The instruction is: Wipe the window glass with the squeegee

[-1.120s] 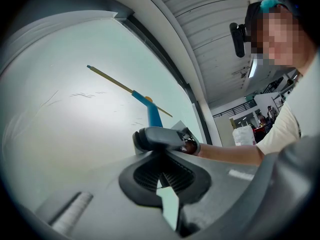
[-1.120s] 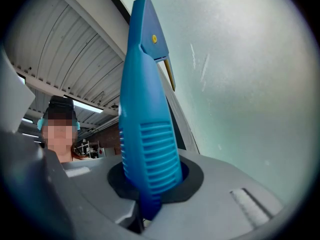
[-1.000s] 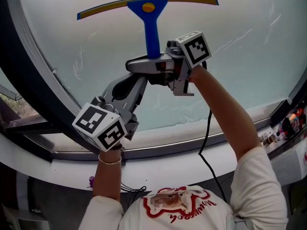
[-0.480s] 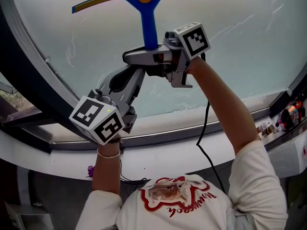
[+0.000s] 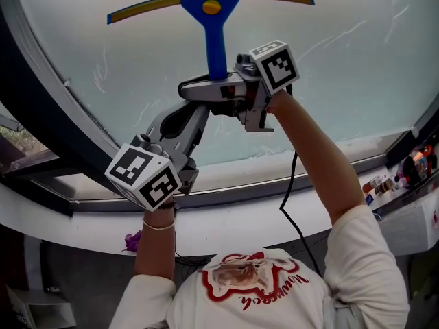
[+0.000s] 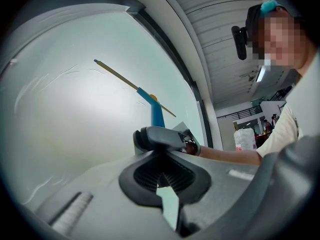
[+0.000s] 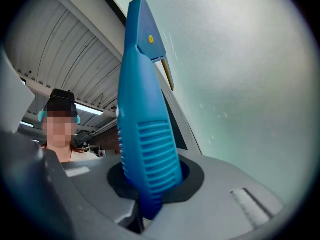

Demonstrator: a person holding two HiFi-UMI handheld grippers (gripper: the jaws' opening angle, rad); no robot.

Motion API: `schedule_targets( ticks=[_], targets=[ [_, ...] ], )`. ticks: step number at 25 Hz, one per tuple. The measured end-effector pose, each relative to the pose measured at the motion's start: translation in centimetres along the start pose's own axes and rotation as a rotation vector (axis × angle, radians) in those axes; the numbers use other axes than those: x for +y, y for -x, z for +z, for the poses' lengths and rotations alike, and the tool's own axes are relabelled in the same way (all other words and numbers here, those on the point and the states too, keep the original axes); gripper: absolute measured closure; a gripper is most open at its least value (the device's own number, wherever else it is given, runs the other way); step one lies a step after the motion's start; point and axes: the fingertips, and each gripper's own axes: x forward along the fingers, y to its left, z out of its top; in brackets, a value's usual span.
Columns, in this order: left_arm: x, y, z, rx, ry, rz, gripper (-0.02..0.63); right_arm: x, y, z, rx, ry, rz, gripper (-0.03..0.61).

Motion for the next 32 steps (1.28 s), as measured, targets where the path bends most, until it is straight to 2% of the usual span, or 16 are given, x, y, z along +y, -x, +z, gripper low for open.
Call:
schedule_targets(
  ticks=[8, 32],
  targets=[
    [0.0, 0.0, -1.3, 0.013, 0.02, 0.0, 0.612, -1.1, 0.6, -1.2, 0.0, -0.018, -0.021, 0.526],
    [-0.2, 0.7, -5.5, 0.067, 0.096, 0.02, 0.612, -2.6, 1.2, -5.4, -0.016, -0.091, -0.006, 0.512]
  ],
)
